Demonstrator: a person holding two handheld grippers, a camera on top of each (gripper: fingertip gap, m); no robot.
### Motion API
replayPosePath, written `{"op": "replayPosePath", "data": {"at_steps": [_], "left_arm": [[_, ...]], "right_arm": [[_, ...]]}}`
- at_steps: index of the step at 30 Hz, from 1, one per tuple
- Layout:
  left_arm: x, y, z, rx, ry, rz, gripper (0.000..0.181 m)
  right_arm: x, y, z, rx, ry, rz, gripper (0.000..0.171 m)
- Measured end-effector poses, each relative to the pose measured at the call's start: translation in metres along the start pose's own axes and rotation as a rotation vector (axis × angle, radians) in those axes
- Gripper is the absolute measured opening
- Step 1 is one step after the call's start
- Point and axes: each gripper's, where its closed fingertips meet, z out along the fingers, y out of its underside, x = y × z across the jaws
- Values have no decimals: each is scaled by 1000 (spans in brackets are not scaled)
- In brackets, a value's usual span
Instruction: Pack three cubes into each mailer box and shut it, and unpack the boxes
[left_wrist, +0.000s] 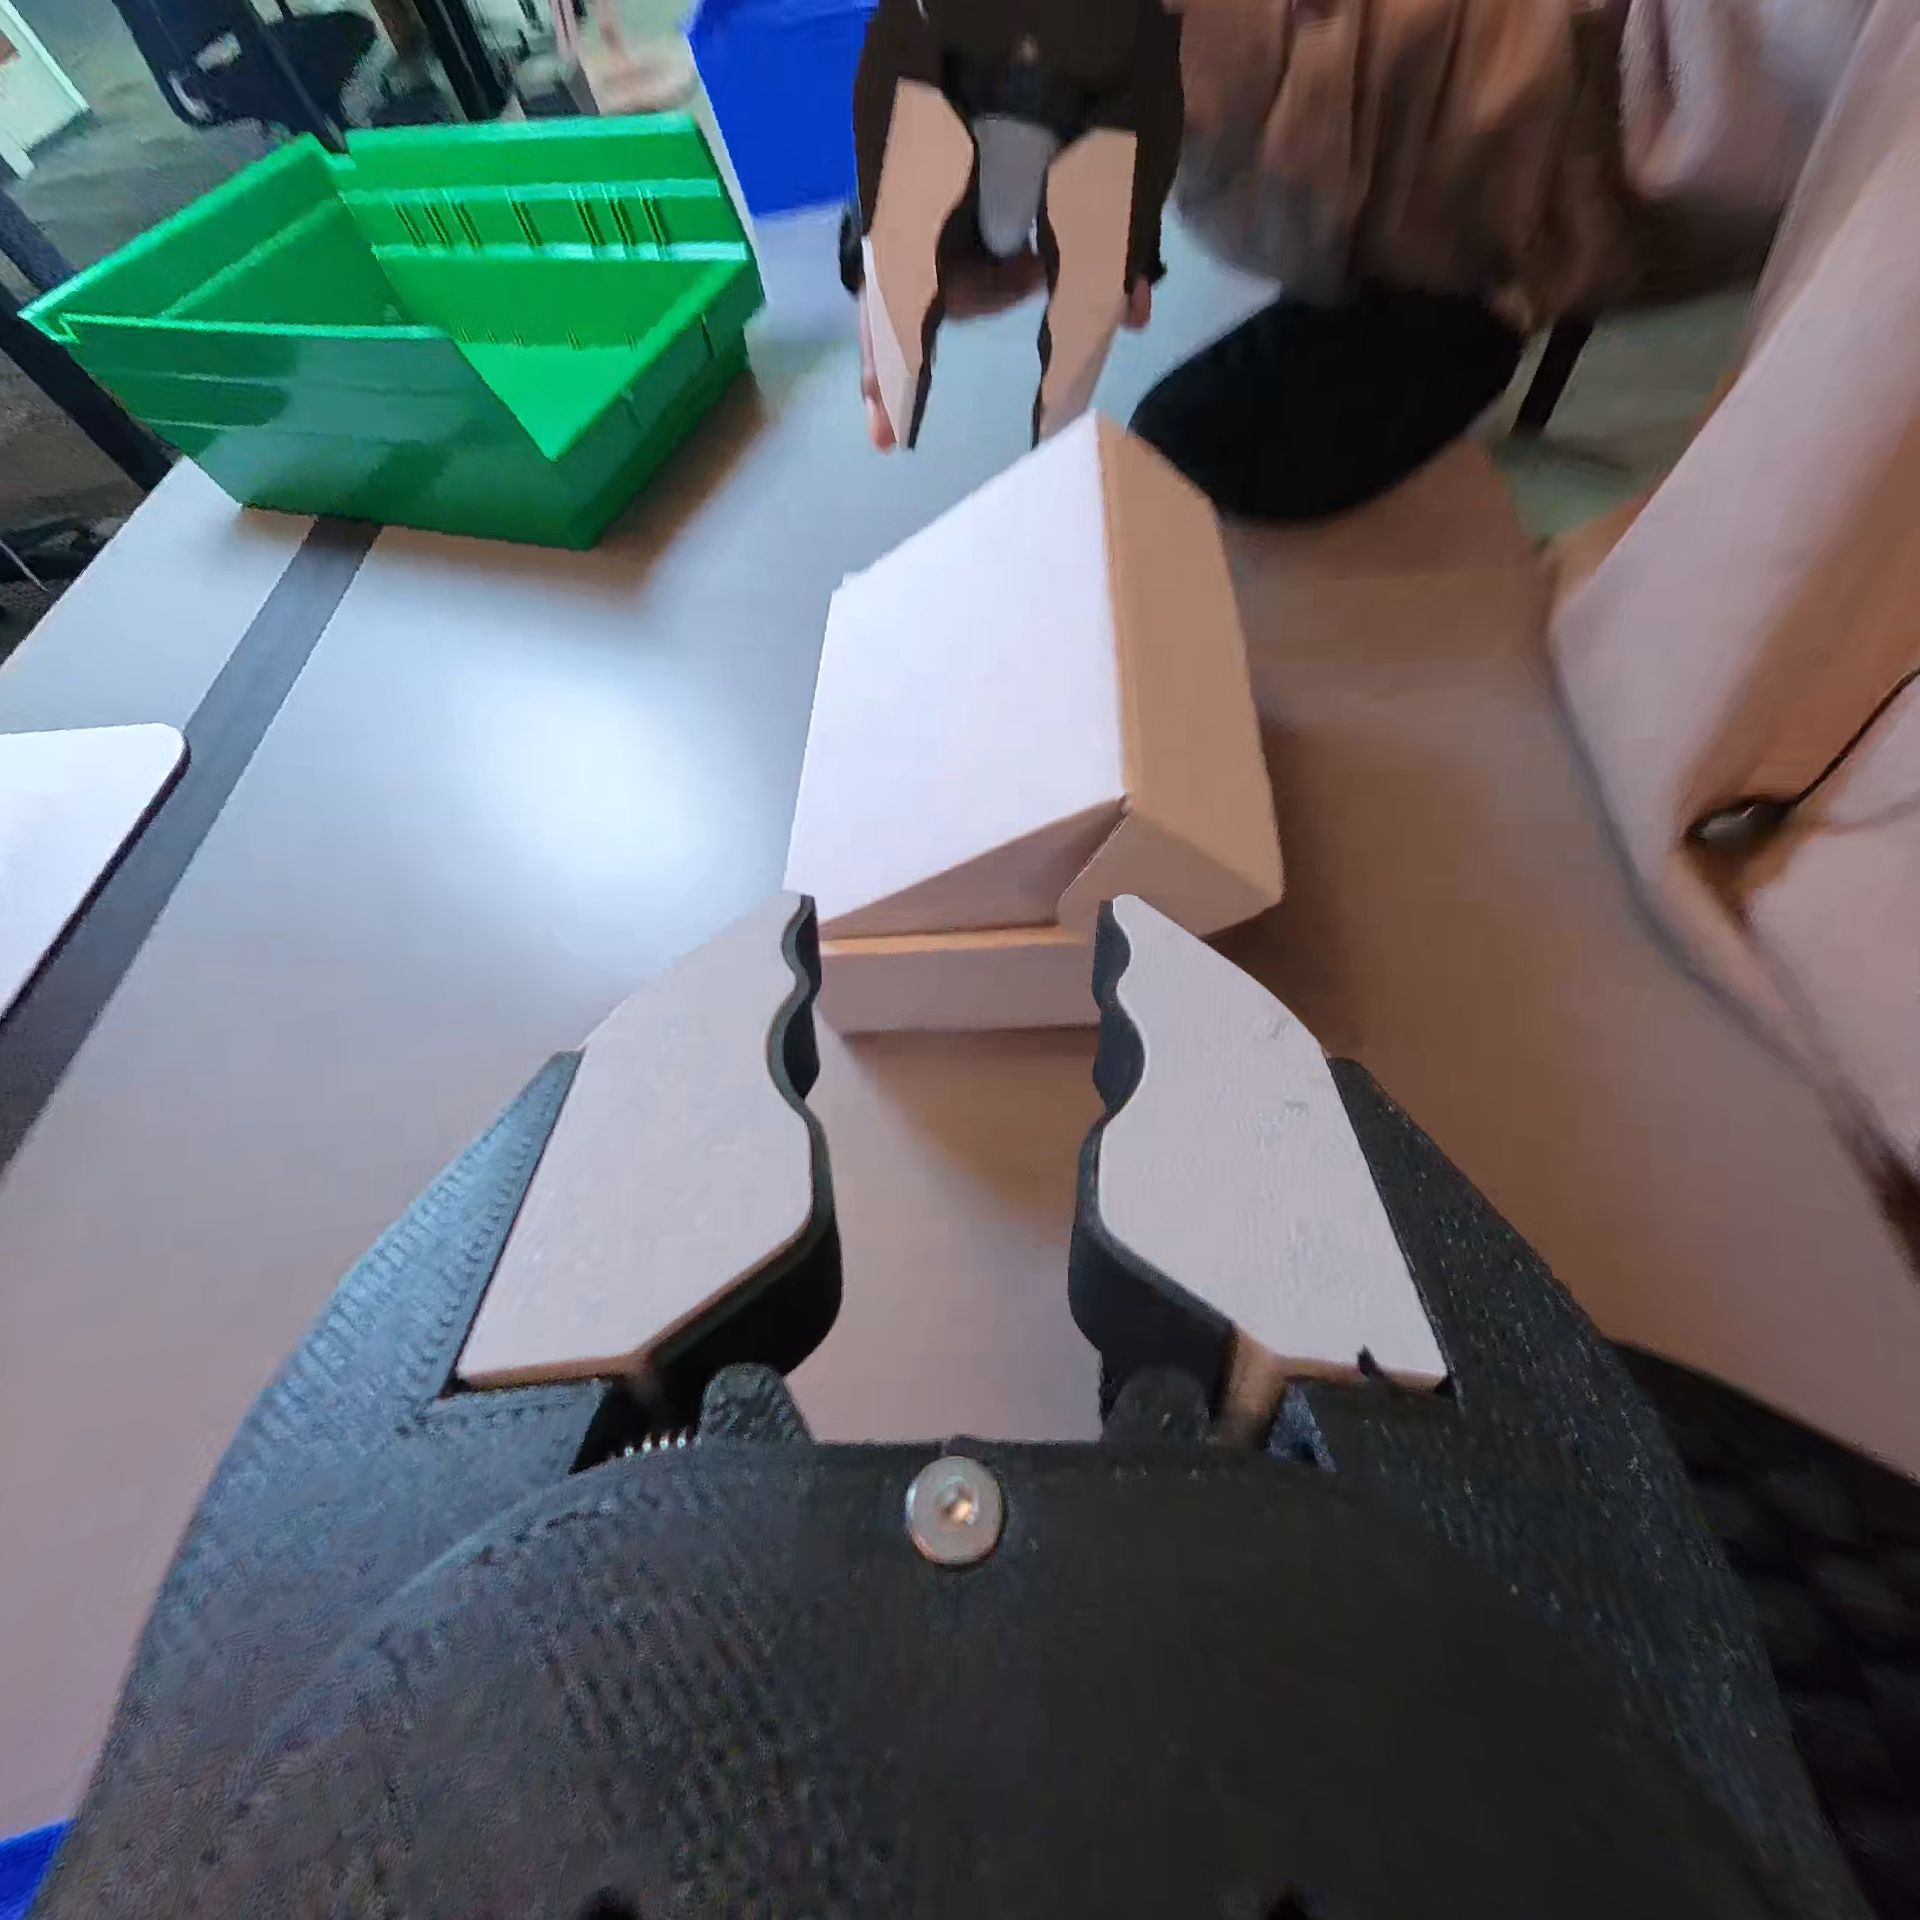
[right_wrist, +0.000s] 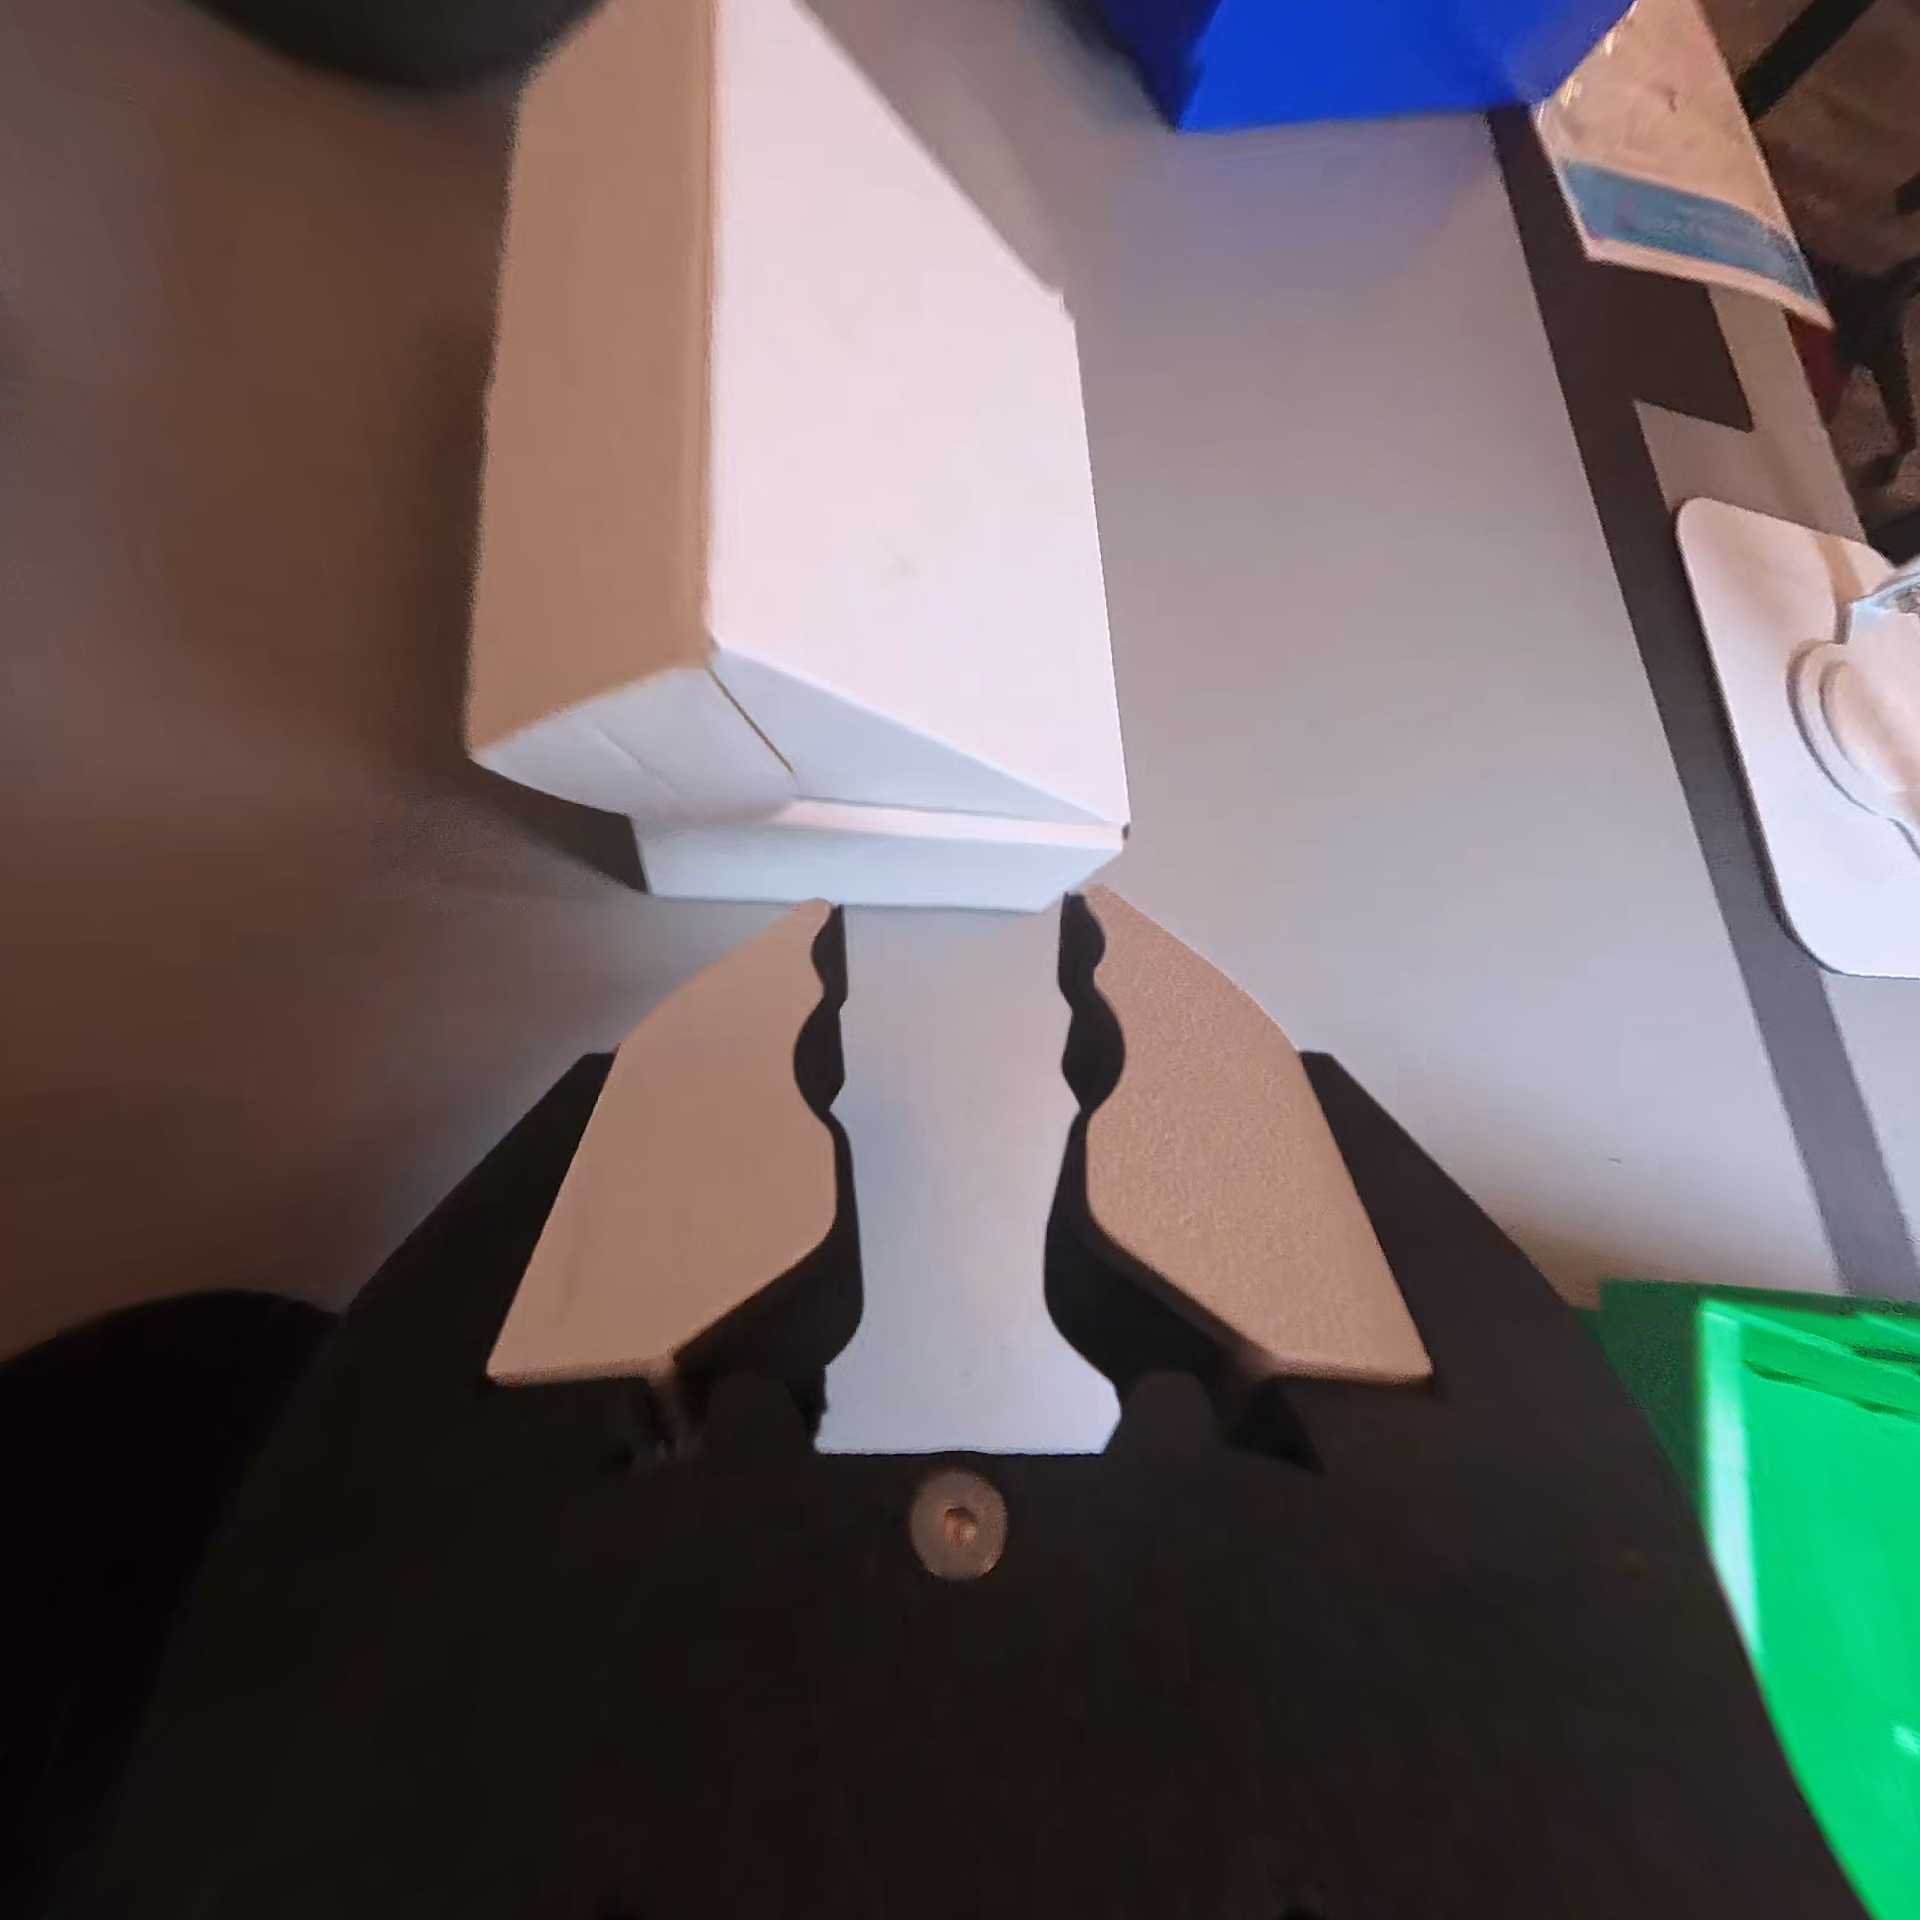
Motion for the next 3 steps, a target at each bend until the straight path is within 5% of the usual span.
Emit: {"op": "replayPosePath", "data": {"at_steps": [1, 3], "left_arm": [[5, -5, -2, 39, -5, -31, 50], [13, -9, 2, 44, -45, -40, 50]], "right_arm": [[-6, -9, -6, 54, -34, 43, 44], [-18, -31, -13, 137, -100, 108, 61]]}}
